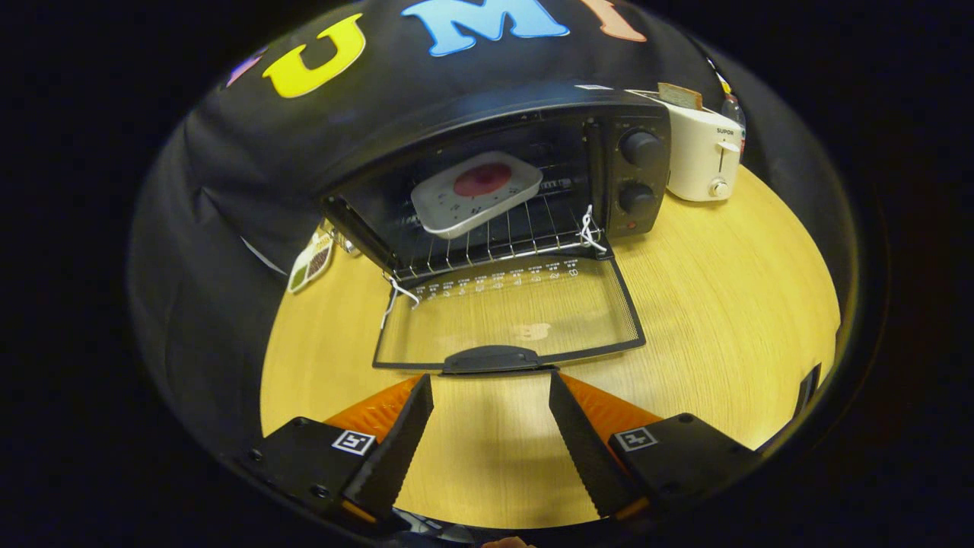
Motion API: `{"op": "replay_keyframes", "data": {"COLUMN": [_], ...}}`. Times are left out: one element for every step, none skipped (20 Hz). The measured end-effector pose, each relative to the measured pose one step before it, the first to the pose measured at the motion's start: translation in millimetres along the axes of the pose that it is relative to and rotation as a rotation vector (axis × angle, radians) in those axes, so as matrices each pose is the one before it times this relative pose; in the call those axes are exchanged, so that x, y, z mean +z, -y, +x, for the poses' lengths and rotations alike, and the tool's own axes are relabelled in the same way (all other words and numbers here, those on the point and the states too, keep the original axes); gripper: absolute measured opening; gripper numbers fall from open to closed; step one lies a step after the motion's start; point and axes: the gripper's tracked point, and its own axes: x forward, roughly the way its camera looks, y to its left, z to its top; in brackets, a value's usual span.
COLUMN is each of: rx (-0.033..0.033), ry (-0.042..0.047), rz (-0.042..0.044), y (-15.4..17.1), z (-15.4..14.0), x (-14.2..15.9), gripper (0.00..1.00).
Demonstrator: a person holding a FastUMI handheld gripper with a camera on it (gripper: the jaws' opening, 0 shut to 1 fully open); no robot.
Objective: Open the toaster oven, put the food inside, and close the toaster oven door.
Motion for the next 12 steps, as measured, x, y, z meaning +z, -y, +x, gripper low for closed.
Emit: {"op": "replay_keyframes", "data": {"rx": [-0.03219,-0.02305,-0.02367,-0.02422,-0.01622,-0.00849,-0.01316,-0.02113,-0.01639,-0.00752,-0.00925,-0.00663], "ry": [-0.01674,-0.01705,-0.01681,-0.01428,-0.01145,-0.00396,-0.00283,-0.00516,-0.0021,-0.00663,-0.01199,-0.01202], "rz": [-0.02812,-0.02481,-0.02179,-0.01537,-0.00851,-0.00441,-0.00765,-0.00737,-0.00362,-0.00317,-0.00154,0.00291], "y": [3.65,1.59,0.83,2.67,1.06,0.79,0.63,3.04,1.87,0.05,-0.24,0.18], "z": [4.86,4.8,4.44,4.89,4.28,5.43,5.26,3.82,3.87,4.03,3.35,2.21], "x": [-5.96,-4.87,-7.36,-3.38,-2.89,-0.69,0.72,0.0,1.16,-0.08,-0.64,-1.53], "gripper": [0.98,0.98,0.98,0.98,0.98,0.98,0.98,0.98,0.98,0.98,0.98,0.98]}}
